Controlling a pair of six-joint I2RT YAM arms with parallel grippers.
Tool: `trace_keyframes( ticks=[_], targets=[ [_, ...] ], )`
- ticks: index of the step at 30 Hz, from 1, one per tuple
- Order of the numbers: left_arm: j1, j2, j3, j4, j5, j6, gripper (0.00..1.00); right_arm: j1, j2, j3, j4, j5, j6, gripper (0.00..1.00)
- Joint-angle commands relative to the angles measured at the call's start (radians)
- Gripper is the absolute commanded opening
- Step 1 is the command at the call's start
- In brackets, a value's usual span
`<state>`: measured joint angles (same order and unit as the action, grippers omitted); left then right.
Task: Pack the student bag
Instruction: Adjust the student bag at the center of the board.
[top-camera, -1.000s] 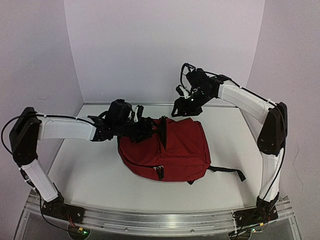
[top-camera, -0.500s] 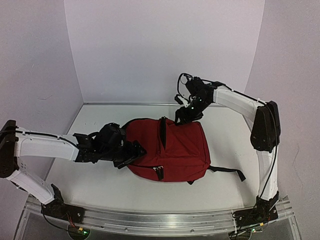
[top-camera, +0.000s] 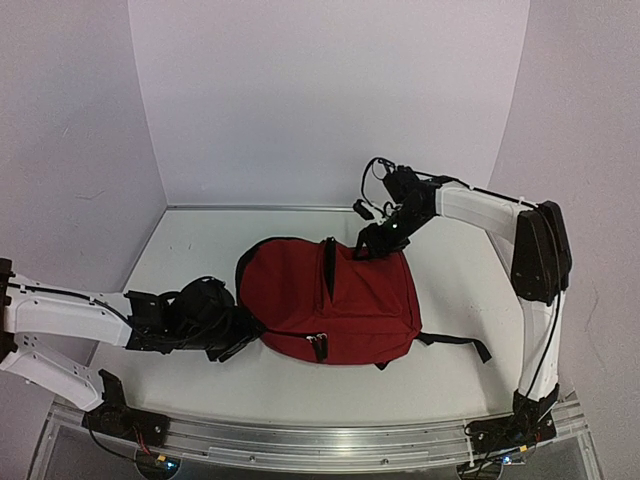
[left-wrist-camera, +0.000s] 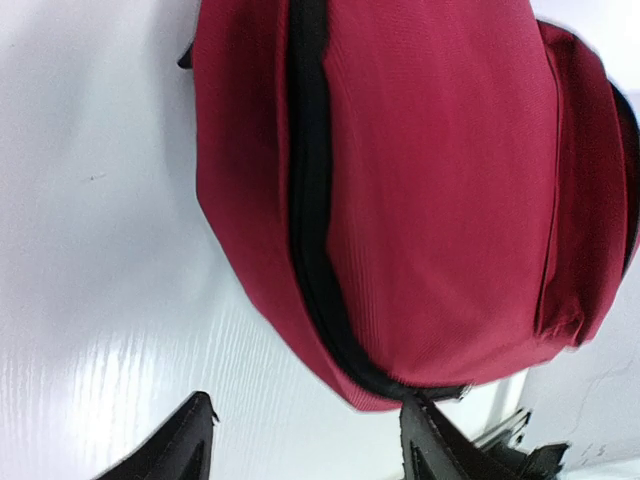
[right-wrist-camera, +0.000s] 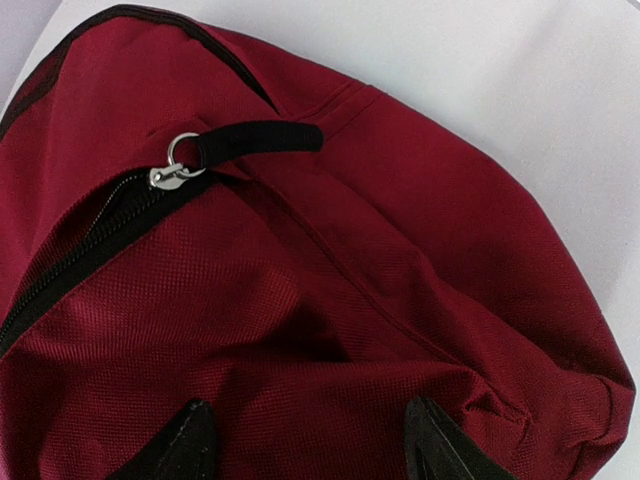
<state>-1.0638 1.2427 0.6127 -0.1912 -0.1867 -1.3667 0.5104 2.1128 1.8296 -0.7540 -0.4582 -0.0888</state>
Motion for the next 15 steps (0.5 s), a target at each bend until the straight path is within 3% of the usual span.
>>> trace_keyframes(
  ticks=[1, 4, 9, 15],
  targets=[
    [0.093, 0.007, -0.004, 0.13, -0.003, 0.038, 0.54, 0.007, -0.059, -0.138, -0.129, -0.072, -0.037, 0.62],
    [0.167, 0.044, -0.021, 0.297, 0.06, 0.067, 0.45, 0.007, -0.103, -0.213, -0.127, -0.111, -0.031, 0.61],
    [0.275, 0.138, 0.102, 0.297, 0.113, 0.193, 0.33, 0.007, -0.163, -0.297, -0.125, -0.194, -0.02, 0.61],
    [0.481, 0.3, 0.237, 0.356, 0.293, 0.299, 0.11, 0.009, -0.18, -0.357, -0.108, -0.285, 0.011, 0.6]
  ],
)
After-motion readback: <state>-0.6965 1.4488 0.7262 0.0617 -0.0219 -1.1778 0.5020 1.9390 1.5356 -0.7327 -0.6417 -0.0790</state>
